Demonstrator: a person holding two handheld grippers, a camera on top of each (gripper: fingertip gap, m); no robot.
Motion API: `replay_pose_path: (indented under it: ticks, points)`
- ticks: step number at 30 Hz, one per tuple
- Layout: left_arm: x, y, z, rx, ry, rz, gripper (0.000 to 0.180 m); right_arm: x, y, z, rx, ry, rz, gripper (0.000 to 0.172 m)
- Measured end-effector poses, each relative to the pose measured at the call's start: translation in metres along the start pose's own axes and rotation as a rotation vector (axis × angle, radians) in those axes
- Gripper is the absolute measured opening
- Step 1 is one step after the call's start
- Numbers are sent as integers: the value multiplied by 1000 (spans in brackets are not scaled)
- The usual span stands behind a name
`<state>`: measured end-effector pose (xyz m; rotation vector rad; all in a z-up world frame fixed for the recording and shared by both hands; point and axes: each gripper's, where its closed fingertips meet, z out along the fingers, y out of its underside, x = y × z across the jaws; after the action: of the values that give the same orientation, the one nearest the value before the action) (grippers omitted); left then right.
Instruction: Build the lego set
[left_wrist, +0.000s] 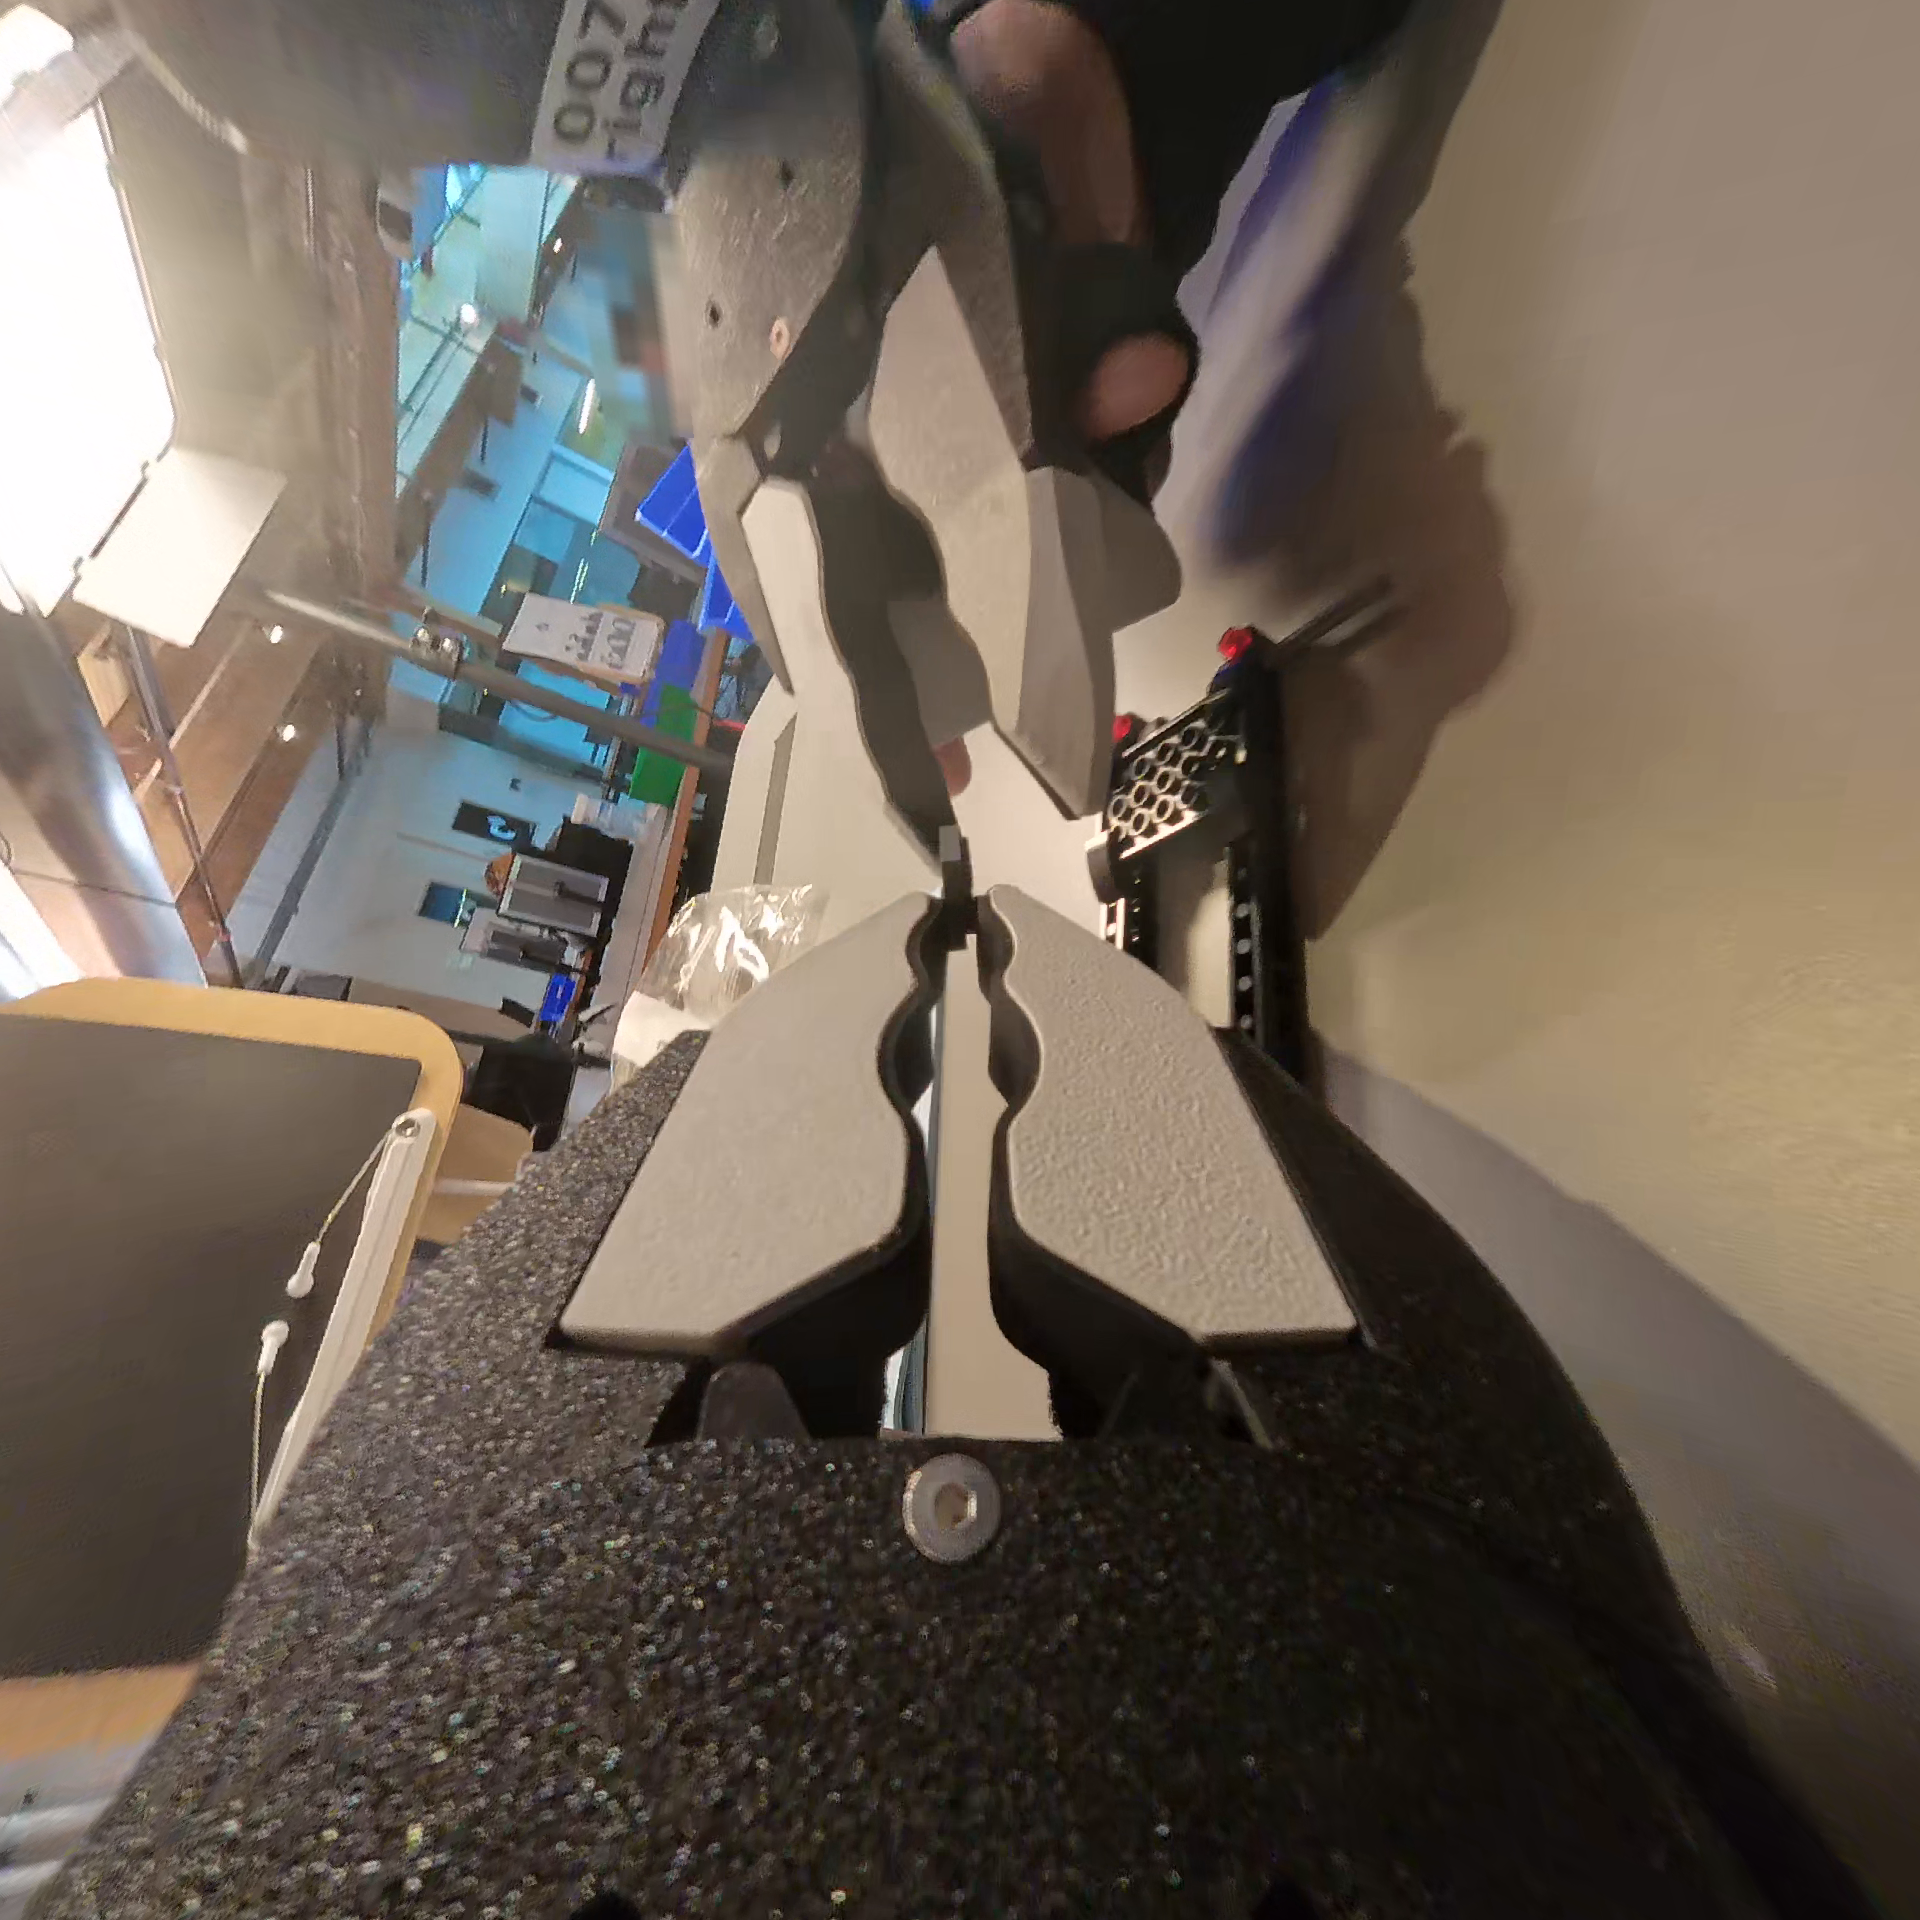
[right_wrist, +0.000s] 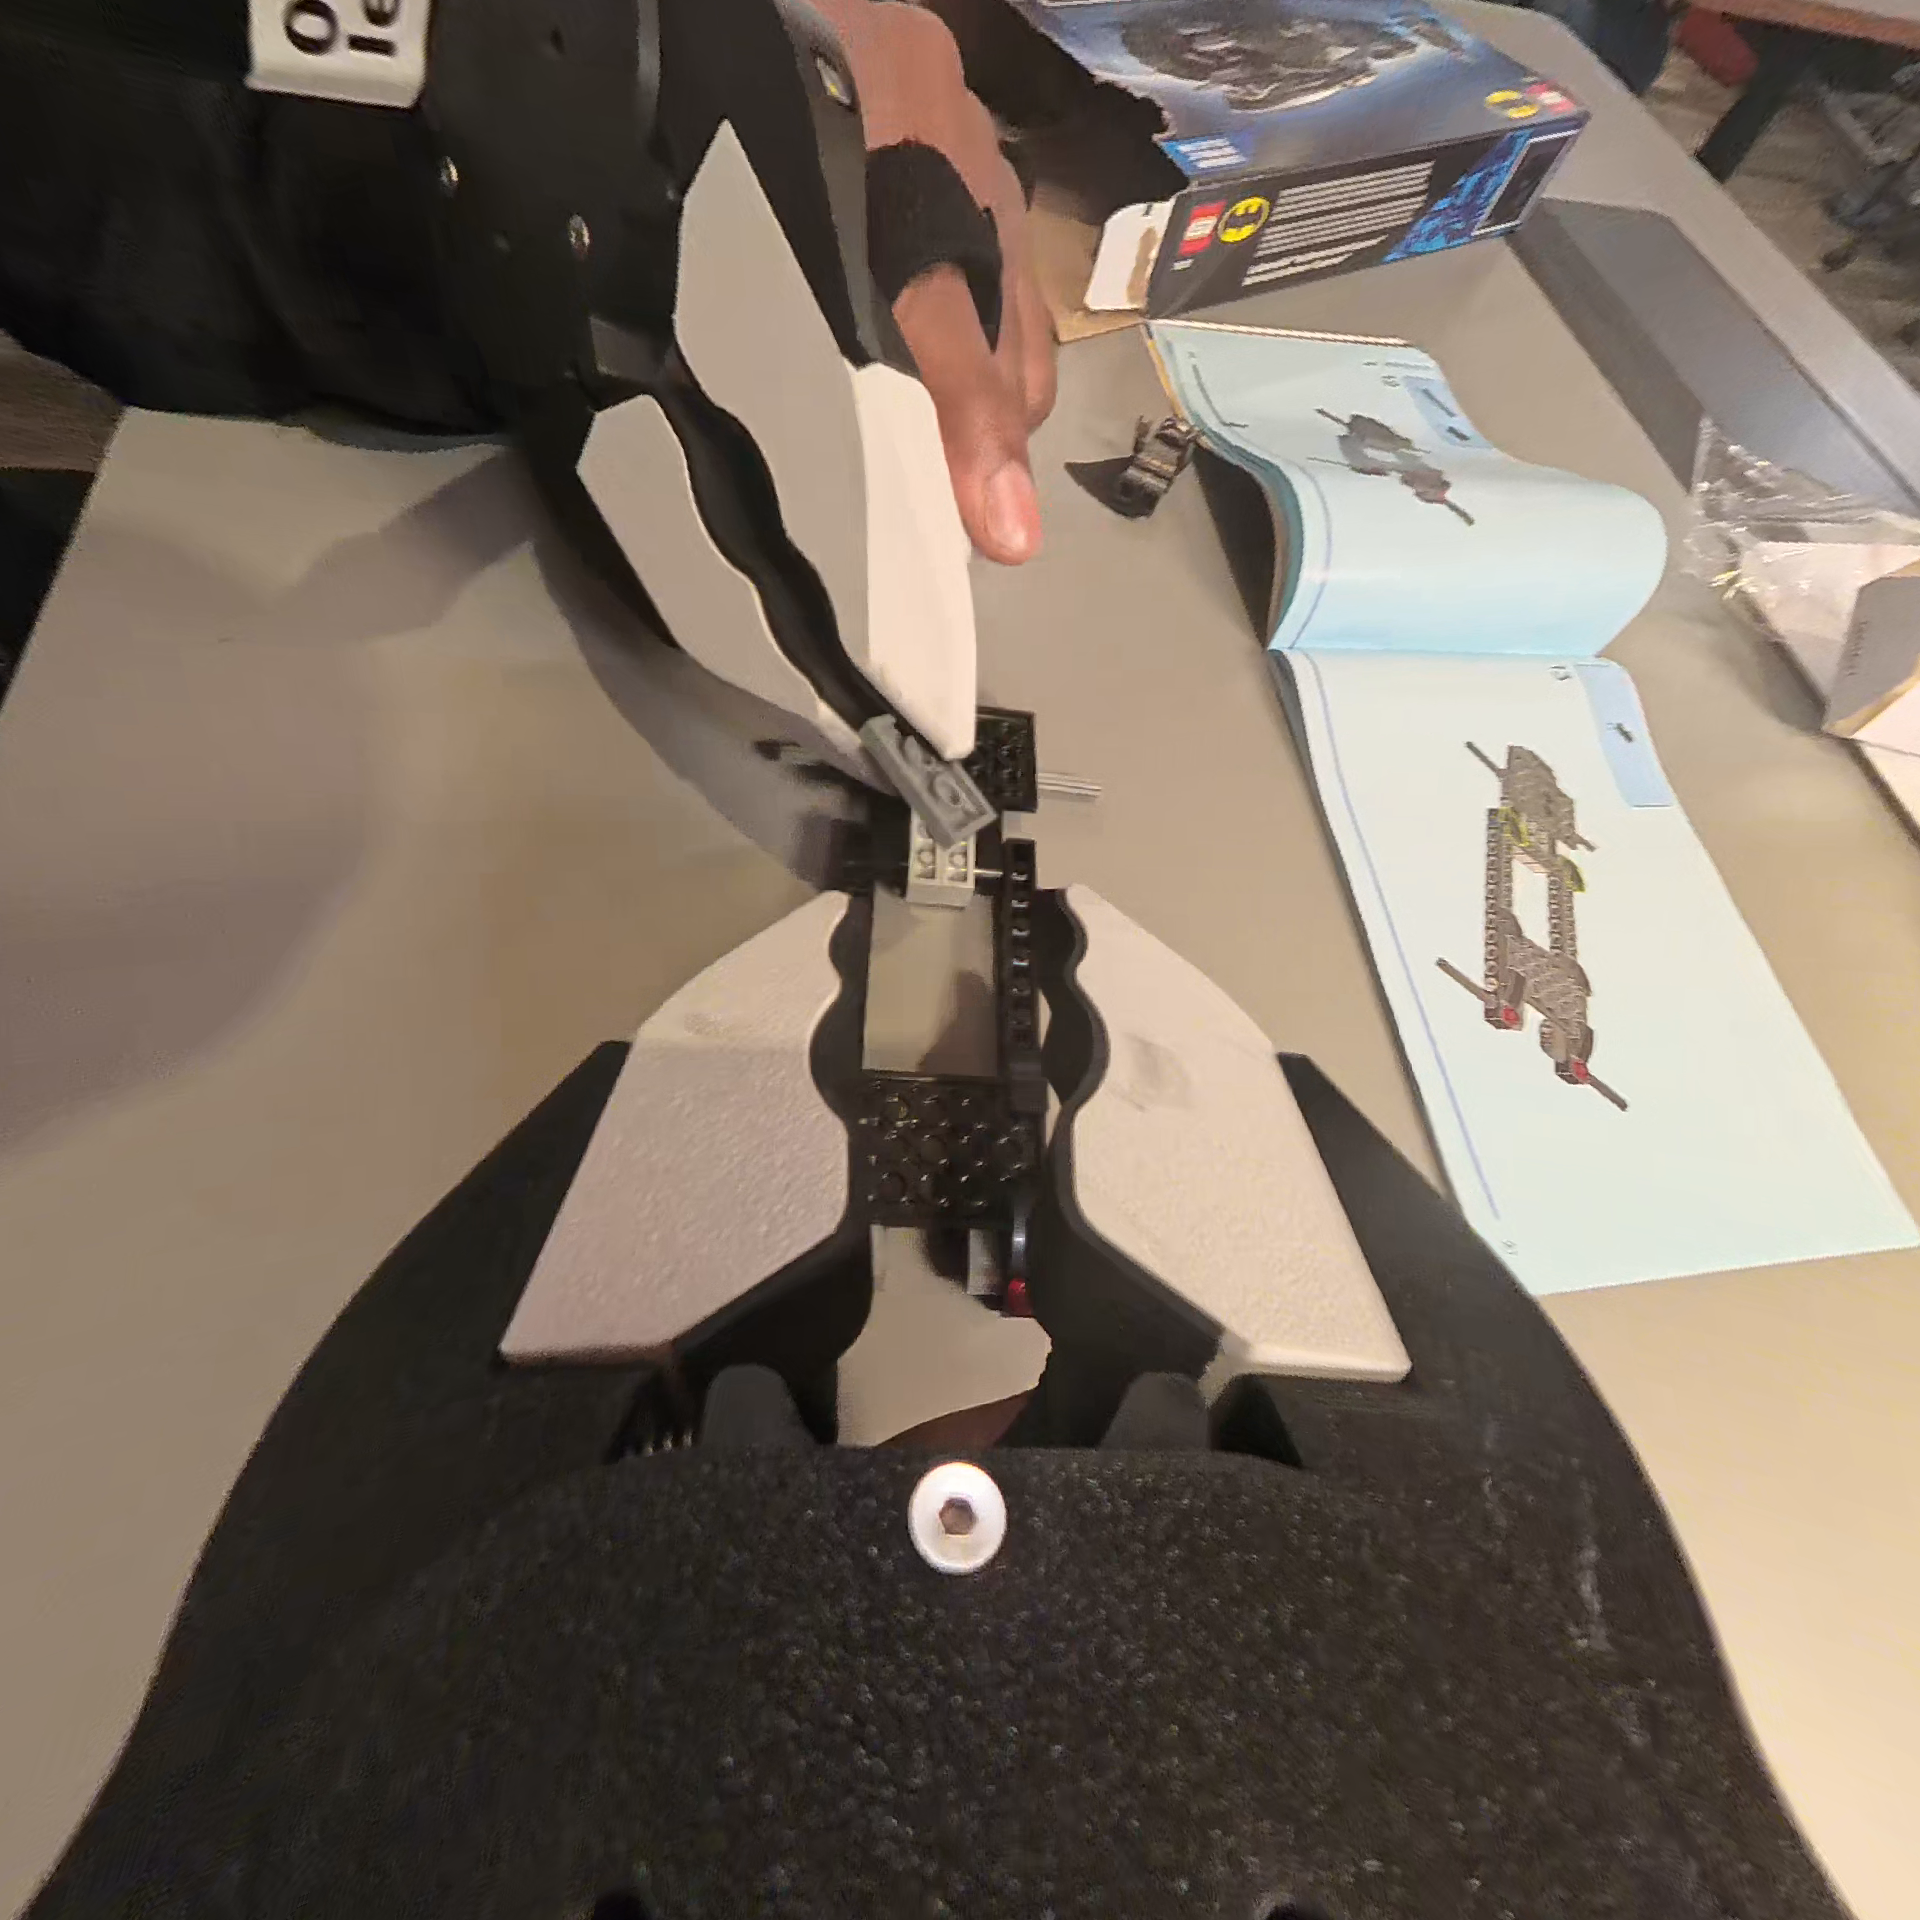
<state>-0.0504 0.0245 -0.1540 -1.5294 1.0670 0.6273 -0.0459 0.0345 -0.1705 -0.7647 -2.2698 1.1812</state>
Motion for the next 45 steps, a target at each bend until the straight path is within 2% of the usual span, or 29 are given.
replay_pose_path:
  ticks: [7,12,36,45]
  points:
    - [24,-18,-8,86,108,57,5,-31,1,-2,5,-203,7,39]
    - [30,-31,-10,118,121,80,5,-49,5,-1,-14,-295,8,39]
    - [43,-32,-1,94,103,156,5,-59,17,6,-70,-384,93,33]
    - [38,-35,0,152,88,63,5,-56,10,2,-67,-467,237,28]
